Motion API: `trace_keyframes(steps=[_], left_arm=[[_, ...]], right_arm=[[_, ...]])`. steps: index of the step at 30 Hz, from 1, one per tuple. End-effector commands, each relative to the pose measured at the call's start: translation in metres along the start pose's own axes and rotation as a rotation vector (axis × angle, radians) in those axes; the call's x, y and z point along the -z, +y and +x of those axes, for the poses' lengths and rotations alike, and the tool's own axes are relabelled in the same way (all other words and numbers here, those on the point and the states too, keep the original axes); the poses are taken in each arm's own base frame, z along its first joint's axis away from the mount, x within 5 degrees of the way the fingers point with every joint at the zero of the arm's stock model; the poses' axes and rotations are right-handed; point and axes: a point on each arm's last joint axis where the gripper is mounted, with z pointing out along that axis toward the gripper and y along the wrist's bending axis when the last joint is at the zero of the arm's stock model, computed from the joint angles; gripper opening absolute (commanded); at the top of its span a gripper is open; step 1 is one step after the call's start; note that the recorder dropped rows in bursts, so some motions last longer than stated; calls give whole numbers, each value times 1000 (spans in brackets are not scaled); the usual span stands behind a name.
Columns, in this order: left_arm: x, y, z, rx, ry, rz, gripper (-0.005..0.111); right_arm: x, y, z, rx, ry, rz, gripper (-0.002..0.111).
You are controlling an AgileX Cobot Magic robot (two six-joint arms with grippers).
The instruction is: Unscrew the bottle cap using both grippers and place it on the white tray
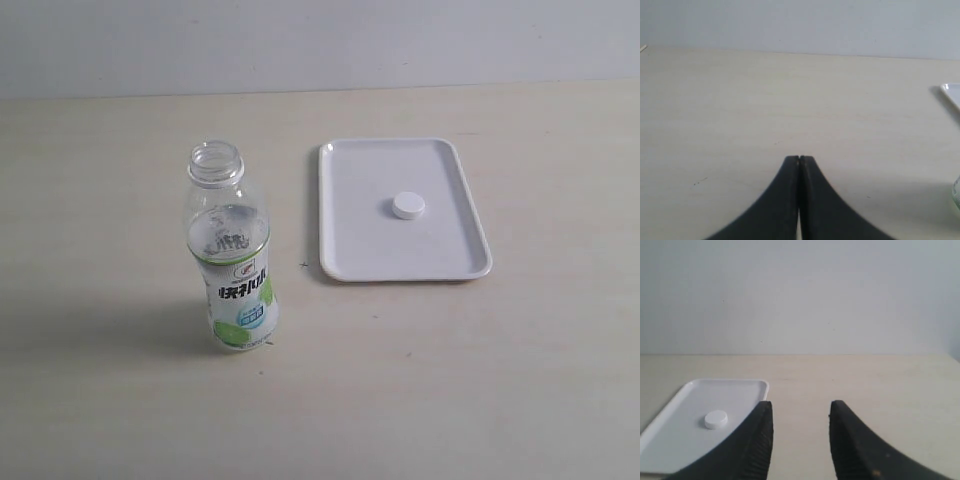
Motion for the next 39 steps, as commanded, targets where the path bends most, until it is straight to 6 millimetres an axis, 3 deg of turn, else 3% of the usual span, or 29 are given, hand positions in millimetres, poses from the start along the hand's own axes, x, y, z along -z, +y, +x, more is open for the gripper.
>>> trace_keyframes(steps=[1,4,9,12,39], left_arm=[[0,0,0,4,-10,-2,0],[0,0,0,4,-10,-2,0],[0,0,0,4,-10,-2,0],[0,0,0,4,-10,-2,0],[0,0,0,2,-10,-2,0]], right_arm=[[0,-1,8,36,53,13,37],[-1,-1,11,38,60,14,37],[-7,-2,34,43,96,15,37],[-7,-1,34,-17,93,14,37],[-7,-1,34,-21,93,14,37]])
